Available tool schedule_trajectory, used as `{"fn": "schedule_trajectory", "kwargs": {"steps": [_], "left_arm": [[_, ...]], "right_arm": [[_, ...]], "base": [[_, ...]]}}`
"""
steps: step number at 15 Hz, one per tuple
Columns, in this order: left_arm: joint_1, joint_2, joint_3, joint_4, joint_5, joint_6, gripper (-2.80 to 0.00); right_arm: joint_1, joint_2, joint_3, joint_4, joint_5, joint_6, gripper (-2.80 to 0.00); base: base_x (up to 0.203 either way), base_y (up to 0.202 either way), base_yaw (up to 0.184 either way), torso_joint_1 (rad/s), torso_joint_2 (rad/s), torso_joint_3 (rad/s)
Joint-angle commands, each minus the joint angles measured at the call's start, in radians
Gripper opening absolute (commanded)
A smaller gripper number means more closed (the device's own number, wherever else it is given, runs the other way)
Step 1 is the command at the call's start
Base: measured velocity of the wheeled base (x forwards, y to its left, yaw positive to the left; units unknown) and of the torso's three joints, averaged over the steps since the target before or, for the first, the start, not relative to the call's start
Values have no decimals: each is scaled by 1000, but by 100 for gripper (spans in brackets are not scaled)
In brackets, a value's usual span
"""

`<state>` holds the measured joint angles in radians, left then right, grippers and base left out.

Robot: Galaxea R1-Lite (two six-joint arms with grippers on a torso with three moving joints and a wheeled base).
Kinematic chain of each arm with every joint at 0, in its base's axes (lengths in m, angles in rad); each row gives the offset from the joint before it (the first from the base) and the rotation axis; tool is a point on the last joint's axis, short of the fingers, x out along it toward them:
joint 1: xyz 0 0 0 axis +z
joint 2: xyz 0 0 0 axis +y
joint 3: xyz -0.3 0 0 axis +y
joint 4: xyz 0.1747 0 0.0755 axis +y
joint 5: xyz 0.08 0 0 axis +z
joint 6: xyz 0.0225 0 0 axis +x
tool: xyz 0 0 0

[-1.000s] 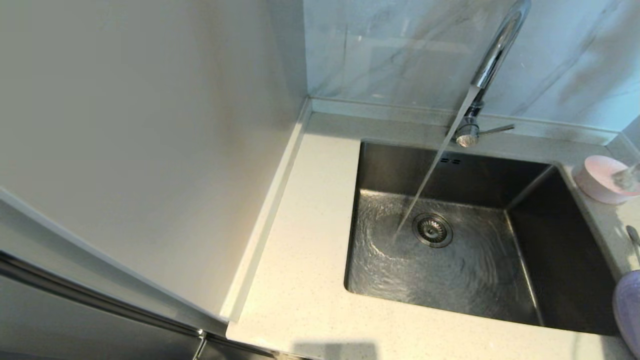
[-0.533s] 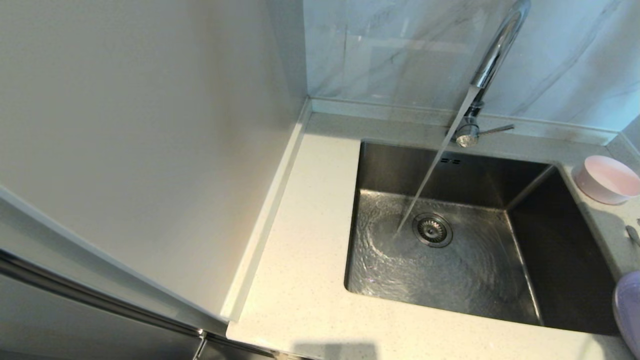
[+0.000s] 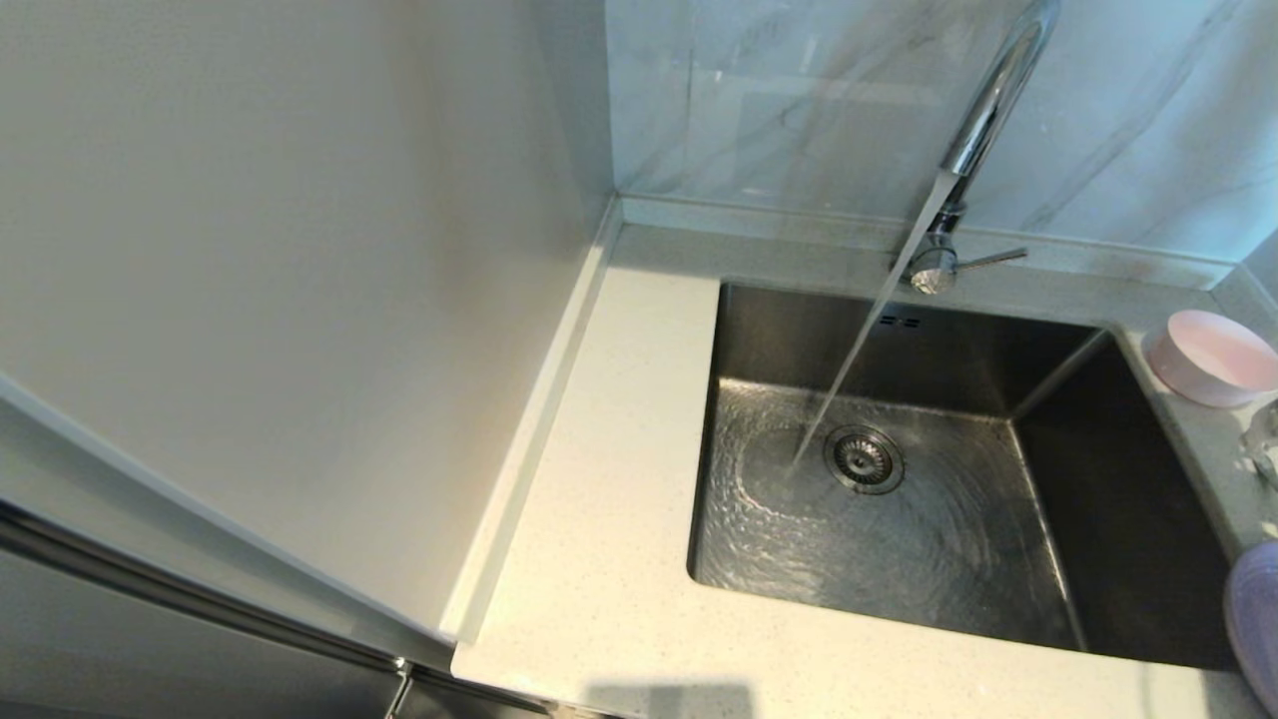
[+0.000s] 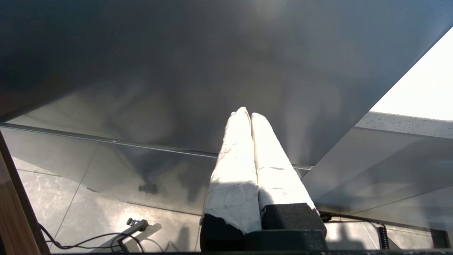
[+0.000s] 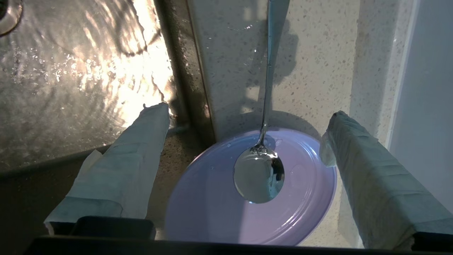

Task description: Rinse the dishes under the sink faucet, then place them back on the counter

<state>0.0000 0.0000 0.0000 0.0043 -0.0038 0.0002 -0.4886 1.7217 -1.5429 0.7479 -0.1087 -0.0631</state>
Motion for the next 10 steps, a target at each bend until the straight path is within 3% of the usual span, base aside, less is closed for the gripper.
{"fn": "schedule_trajectory", "kwargs": {"steps": [1, 10], "left_arm": [[0, 0, 0, 0, 1, 0, -280], [0, 0, 0, 0, 1, 0, -280]], "right_arm": [[-25, 67, -6, 4, 1, -6, 0], [-88, 162, -17, 2, 3, -38, 0]], "base": [[0, 0, 0, 0, 0, 0], [0, 0, 0, 0, 0, 0]]}}
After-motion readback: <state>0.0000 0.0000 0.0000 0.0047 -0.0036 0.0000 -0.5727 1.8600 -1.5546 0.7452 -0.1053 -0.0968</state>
